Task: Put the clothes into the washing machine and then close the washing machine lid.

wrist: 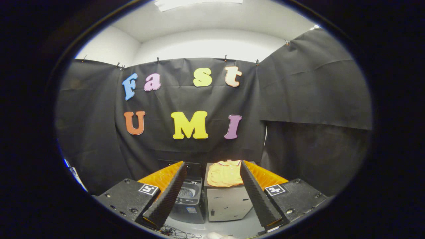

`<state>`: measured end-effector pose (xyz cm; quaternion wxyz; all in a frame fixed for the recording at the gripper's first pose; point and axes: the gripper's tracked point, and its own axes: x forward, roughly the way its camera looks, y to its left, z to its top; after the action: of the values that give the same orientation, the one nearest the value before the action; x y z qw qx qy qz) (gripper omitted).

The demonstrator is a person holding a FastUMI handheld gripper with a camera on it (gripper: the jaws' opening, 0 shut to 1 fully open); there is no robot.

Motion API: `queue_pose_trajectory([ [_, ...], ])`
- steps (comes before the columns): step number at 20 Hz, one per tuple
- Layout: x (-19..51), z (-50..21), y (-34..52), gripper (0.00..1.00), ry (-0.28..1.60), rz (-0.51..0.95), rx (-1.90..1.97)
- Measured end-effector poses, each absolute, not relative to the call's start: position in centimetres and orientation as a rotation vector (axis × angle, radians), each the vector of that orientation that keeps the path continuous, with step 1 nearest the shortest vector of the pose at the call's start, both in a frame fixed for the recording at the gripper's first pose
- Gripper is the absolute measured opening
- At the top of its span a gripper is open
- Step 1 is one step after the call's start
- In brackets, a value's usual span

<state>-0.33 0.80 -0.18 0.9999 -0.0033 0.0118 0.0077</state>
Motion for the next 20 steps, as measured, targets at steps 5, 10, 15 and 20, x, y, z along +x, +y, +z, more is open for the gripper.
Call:
queue_pose_trajectory([
  [5, -1.0, 0.3, 0.2, 1.00, 0.018, 0.002, 0.002],
  [10, -1.3, 1.1, -0.9, 1.00, -0.007, -0.030, -0.012],
  [15, -1.1, 2.2, -1.1, 1.00, -0.021, -0.054, -0.029],
  [20, 1.2, 3.0, -1.6, 1.00, -0.017, -0.055, -0.040],
])
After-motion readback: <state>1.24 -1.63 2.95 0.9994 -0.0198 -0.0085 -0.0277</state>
